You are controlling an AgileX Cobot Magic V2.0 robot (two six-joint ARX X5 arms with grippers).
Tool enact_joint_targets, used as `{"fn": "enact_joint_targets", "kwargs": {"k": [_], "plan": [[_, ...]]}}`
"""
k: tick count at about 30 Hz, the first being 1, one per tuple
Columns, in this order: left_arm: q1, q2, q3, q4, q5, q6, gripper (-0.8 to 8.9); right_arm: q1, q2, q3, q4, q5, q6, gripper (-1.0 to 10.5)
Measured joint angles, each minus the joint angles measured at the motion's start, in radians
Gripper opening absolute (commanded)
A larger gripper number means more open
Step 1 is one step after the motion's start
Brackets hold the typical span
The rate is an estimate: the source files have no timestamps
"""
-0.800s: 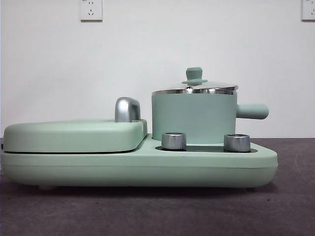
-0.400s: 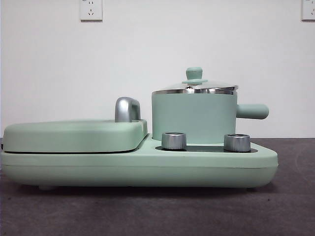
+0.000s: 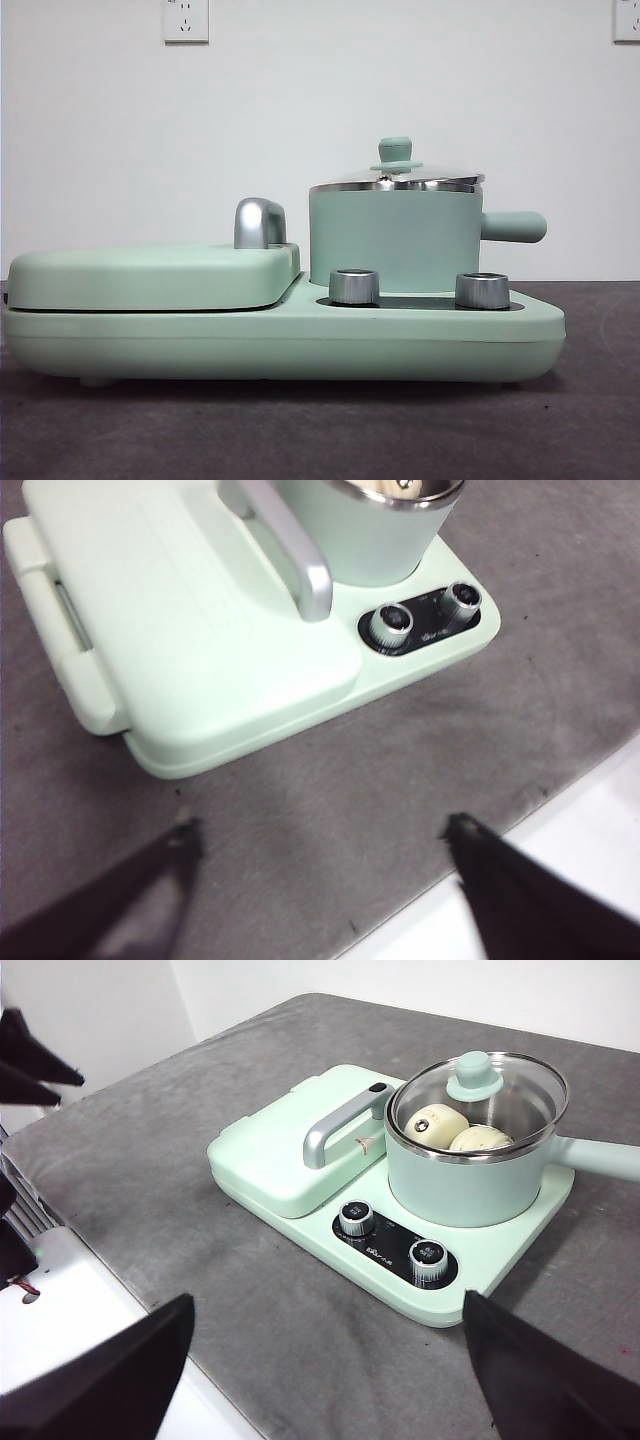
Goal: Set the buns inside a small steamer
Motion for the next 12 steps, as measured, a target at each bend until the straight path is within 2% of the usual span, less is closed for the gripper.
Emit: {"fn": "enact_joint_targets", "kwargs": {"k": [1,2,3,12], "plan": [[0.0,-0.021,-0.005,-0.005,0.0,-0.002,0.39,0.0,0.0,0.0,-0.001,0.0,0.0,-0.3],[0.0,-0.04,-0.007,-0.009,-0.005,-0.003,-0.01,0.0,0.0,0.0,-0.002,0.0,-0.001,0.4],[0.0,-0.061,-0.007,-0.008,-0.007,-0.005,0.07,0.0,0.0,0.0,-0.002,0.001,-0.001,0.1],[0.0,-0.091,-0.007,-0.001,-0.008,-0.006,0.07,0.0,0.0,0.0,-0.002,0.001,-0.001,0.2]]}}
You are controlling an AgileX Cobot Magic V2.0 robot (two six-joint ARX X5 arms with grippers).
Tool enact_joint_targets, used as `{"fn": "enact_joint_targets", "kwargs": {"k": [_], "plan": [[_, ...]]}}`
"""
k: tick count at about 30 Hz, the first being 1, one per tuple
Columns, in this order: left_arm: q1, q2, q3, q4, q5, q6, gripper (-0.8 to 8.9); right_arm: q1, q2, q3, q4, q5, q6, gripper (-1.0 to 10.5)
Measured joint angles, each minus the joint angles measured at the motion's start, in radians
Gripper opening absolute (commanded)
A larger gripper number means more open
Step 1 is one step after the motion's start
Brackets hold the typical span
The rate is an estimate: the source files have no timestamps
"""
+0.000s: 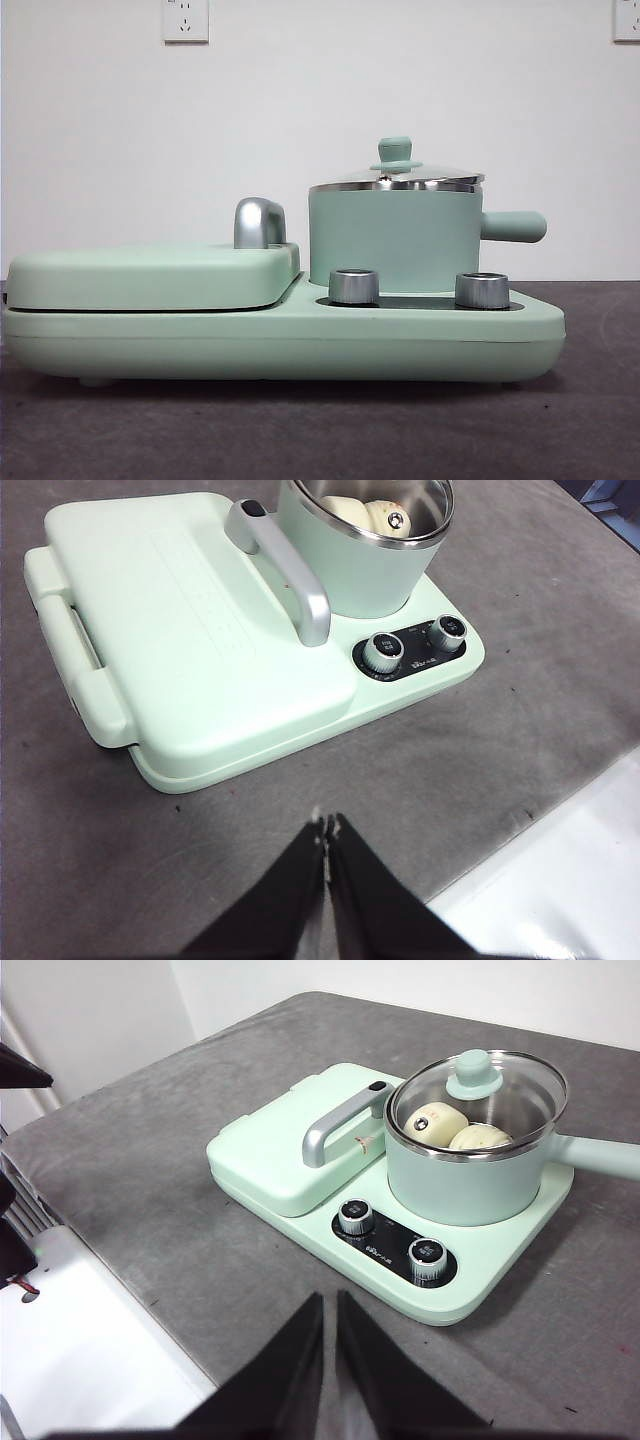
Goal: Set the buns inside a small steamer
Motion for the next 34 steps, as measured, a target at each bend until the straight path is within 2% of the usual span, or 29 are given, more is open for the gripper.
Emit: {"fn": "enact_joint_targets", "kwargs": {"k": [7,10,14,17,19,22,24,26,30,34], "plan": [[0.005,-0.015,-0.014,0.029,0.0,0.0,0.07,0.0,0.0,0.0,0.0,0.0,0.0,0.2],[0.046,-0.039,-0.048,0.059,0.0,0.0,0.07,0.0,0.0,0.0,0.0,0.0,0.0,0.2],[0.203,-0.09,-0.168,0.193,-0.003,0.006,0.07,0.0,0.0,0.0,0.0,0.0,0.0,0.2],[0.369,-0.161,-0.305,0.399,-0.011,0.043,0.07,0.0,0.0,0.0,0.0,0.0,0.0,0.2],[0.496,-0.229,-0.422,0.58,-0.014,0.084,0.07,0.0,0.0,0.0,0.0,0.0,0.0,0.2],[0.638,-0.327,-0.597,0.774,-0.014,0.167,0.07,0.0,0.0,0.0,0.0,0.0,0.0,0.2],[0.72,-0.35,-0.711,0.81,-0.004,0.226,0.07,0.0,0.0,0.0,0.0,0.0,0.0,0.2],[0.773,-0.347,-0.805,0.8,-0.002,0.247,0.07,0.0,0.0,0.0,0.0,-0.001,0.0,0.2],[0.827,-0.344,-0.839,0.89,0.005,0.267,0.07,0.0,-0.001,0.0,0.001,0.0,0.0,0.2],[0.844,-0.347,-0.84,0.877,0.003,0.28,0.07,0.0,-0.001,0.0,0.008,0.0,0.0,0.2]]}}
